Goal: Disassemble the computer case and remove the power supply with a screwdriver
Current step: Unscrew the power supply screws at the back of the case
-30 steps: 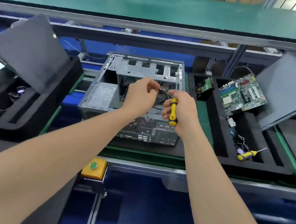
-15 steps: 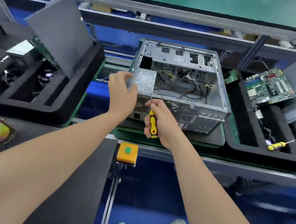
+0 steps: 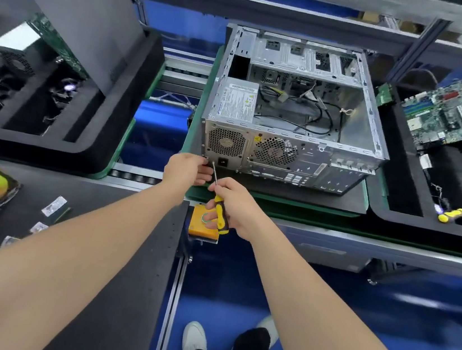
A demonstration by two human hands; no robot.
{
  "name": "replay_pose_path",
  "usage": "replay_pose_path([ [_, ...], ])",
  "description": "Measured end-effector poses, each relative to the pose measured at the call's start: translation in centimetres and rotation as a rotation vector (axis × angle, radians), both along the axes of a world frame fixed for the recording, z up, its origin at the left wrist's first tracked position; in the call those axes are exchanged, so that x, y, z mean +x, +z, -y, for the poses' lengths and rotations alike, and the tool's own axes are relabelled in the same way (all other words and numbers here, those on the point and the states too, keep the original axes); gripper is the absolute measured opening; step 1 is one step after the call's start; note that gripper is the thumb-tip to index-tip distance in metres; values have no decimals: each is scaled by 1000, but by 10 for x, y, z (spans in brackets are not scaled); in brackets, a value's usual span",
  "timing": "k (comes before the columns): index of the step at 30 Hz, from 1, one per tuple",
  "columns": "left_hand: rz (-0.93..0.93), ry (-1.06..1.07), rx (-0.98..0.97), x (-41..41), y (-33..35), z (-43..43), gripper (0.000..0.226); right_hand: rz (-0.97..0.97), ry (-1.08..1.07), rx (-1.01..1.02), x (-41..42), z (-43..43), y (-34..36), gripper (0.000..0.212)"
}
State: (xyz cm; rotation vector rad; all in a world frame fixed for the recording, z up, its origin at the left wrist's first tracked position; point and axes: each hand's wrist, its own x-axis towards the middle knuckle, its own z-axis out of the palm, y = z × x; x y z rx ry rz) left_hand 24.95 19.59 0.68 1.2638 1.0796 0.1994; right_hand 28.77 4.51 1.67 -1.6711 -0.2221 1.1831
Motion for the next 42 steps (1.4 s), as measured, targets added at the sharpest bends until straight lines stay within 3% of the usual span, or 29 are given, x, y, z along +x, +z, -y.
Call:
replay_pose_path([
  [6,69,42,-109,-6,4,5,16,-41,-25,40,-7,-15,-3,18],
  [11,181,-28,-63,-17,2,2,17,-8,-56,52,-8,-19,-4,21],
  [32,107,-101,54,-15,-12,-9,18,-57,-137,76,-15,-25,-11,23],
  [39,-33,-219,137,-17,-6,-14,11,-157,-243,153,-16,-30,-15,21],
  [42,-1,-267,65,-19,-2,-17,16,-332,-256,235,-16,-27,-14,28],
])
